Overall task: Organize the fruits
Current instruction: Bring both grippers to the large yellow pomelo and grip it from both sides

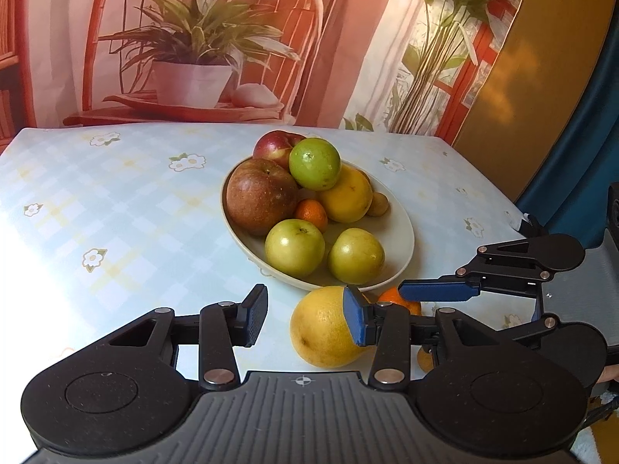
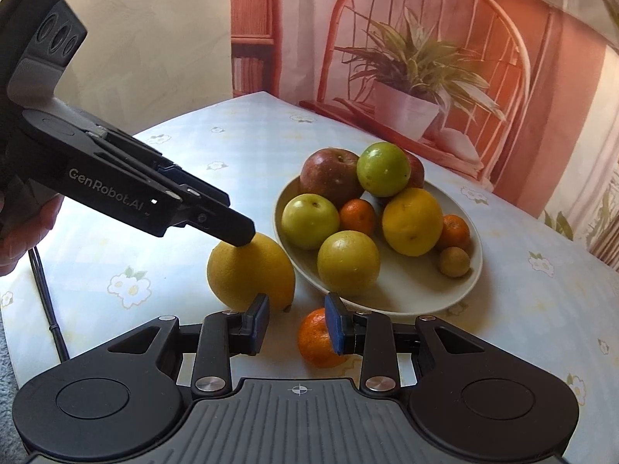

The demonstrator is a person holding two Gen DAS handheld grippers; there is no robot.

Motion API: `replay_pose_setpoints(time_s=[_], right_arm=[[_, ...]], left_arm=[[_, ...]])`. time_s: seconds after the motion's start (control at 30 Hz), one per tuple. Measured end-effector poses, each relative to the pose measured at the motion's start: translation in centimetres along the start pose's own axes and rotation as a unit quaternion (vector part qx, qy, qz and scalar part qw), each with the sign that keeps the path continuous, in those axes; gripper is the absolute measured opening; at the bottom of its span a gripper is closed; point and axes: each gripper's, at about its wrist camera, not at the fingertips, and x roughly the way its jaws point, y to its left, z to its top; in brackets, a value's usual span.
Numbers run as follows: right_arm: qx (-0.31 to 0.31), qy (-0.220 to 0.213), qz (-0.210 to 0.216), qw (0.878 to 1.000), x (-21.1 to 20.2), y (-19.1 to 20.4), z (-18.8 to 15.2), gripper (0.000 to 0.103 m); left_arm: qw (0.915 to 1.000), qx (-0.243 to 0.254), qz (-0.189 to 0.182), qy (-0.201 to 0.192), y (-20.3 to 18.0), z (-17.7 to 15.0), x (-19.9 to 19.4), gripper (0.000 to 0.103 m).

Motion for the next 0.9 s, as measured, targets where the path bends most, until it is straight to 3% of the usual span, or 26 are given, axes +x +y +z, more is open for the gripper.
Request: replay_pose_setpoints(time_s=[0.37, 0.7, 0.9], right_arm=[[-0.028, 0.003, 0.022, 0.999, 0.5, 1.3, 0.7, 0.030], [-0.044, -0.005, 0.042, 0.998, 1.3, 2.6, 1.8, 0.034], [-0.059, -0.013, 0.039, 0.997, 1.7, 3.1, 2.7, 0.033]], left_arm=[[0.9999, -0.013, 0.001, -0.002, 0.9, -0.2, -0.3, 0.046], [0.9996, -0.010, 0.025, -0.003, 1.9, -0.6, -1.4, 0.043], [0.9992, -0.034, -0.006, -0.020, 2.3, 0.3, -1.8, 0.042]])
